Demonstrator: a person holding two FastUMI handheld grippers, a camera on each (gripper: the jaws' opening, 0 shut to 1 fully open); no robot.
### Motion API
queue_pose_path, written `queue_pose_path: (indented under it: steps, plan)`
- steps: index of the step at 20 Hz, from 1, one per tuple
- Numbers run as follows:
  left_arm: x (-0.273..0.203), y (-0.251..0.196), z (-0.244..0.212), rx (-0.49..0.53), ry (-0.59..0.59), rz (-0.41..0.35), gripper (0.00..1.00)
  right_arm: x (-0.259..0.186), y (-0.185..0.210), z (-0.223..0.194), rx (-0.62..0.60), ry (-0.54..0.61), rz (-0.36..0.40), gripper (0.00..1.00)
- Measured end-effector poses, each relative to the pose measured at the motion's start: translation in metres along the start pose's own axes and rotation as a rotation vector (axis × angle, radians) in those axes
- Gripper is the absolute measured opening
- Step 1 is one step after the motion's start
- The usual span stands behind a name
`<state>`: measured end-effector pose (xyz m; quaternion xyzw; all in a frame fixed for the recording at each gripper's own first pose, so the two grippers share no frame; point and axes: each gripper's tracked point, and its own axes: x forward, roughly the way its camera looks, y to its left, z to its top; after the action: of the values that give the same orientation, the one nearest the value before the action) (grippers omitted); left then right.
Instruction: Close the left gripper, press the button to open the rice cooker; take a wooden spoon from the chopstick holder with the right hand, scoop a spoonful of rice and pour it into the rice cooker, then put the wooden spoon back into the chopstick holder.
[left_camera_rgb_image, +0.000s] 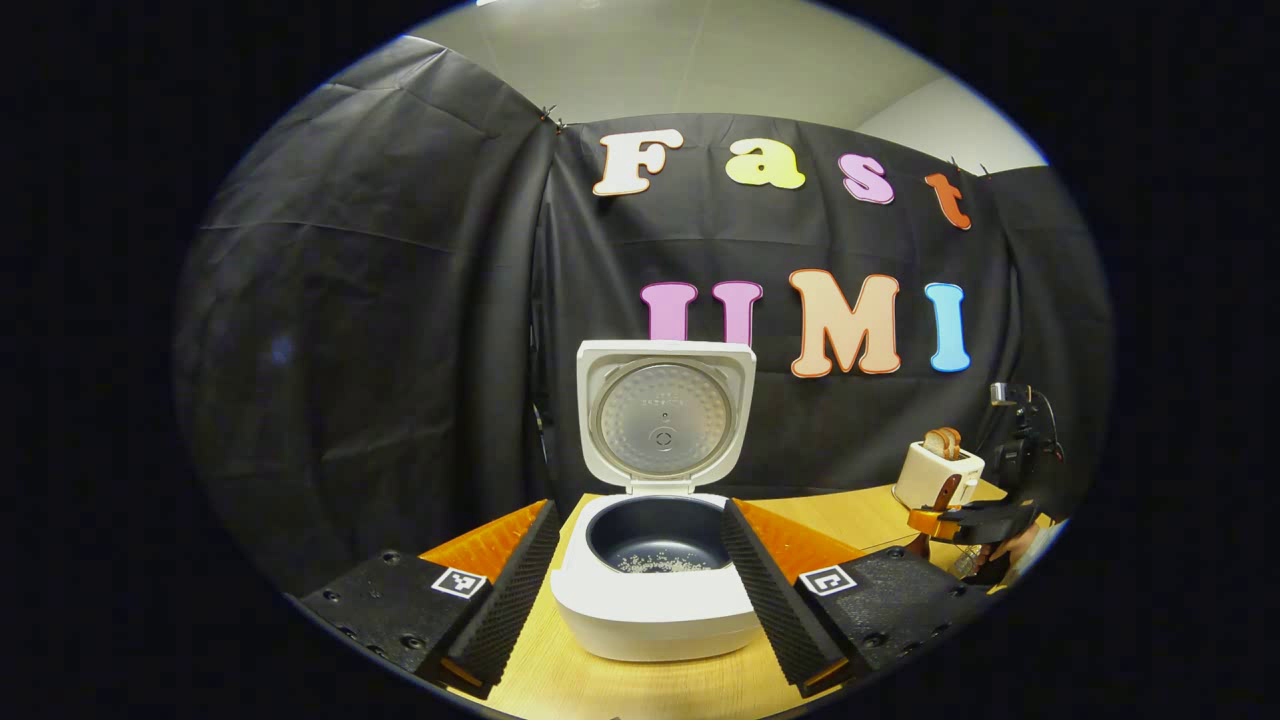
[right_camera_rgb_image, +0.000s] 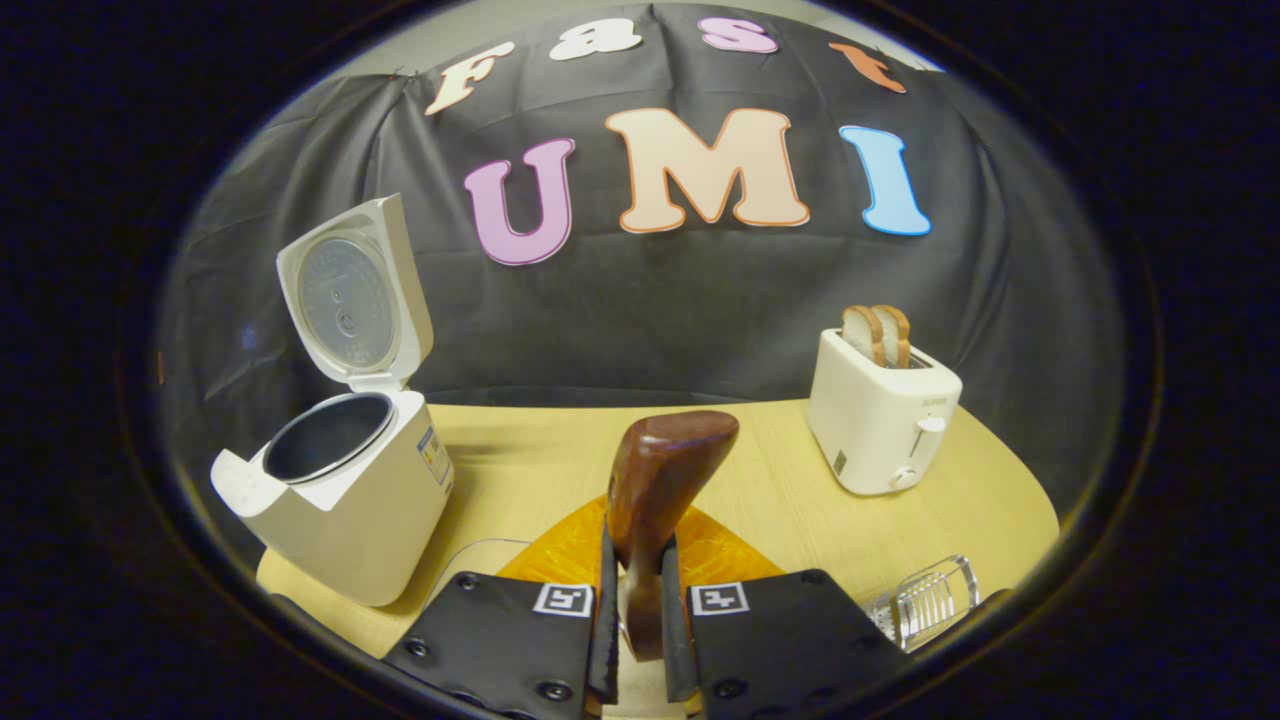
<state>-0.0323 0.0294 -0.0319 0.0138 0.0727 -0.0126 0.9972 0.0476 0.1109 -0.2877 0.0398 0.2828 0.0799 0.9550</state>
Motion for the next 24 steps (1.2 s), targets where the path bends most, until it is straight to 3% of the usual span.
queue_pose_path:
  steps: [6, 10, 18, 24]
  plan:
    - [0.002, 0.003, -0.002, -0.017, 0.003, -0.001, 0.97, -0.002, 0.041, -0.014, 0.014, 0.036, 0.085, 0.22]
    - [0.004, 0.000, -0.002, -0.023, 0.003, -0.008, 0.97, -0.006, 0.055, -0.025, 0.093, 0.080, 0.122, 0.21]
    - [0.001, -0.002, 0.001, -0.027, -0.003, -0.003, 0.97, -0.013, 0.058, -0.040, 0.349, 0.181, 0.140, 0.22]
    - [0.001, -0.008, 0.007, -0.025, -0.016, -0.005, 0.98, -0.011, 0.021, -0.057, 0.711, 0.291, 0.101, 0.21]
